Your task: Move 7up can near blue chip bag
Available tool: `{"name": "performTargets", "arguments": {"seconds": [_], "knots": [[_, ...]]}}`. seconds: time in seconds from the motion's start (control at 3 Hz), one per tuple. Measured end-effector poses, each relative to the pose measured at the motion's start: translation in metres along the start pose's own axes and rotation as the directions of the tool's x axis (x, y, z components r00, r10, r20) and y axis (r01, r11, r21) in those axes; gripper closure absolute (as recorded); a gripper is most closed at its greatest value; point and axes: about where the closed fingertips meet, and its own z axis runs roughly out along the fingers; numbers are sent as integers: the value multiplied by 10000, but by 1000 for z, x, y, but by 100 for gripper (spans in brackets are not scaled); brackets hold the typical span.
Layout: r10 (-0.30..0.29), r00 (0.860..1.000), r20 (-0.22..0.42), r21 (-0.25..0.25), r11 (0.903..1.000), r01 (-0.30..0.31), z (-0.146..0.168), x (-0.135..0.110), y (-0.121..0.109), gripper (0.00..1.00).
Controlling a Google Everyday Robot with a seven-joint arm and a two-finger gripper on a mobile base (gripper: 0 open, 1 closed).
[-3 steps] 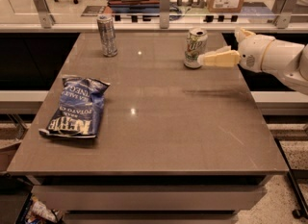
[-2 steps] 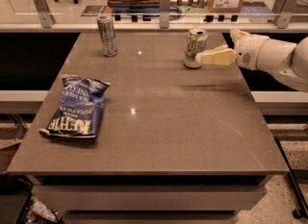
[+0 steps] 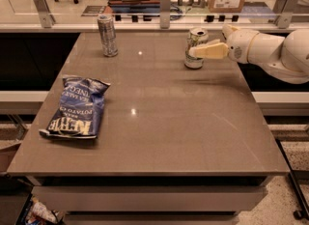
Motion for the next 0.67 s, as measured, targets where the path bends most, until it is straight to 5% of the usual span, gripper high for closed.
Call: {"name": "performTargets", "arguments": {"seconds": [0.33,0.67], "knots": [[-118,9999,121,-173,9998,120,12,-7,4,0],[39,9998,216,-391,9992,-30,26,1,10,18]]}}
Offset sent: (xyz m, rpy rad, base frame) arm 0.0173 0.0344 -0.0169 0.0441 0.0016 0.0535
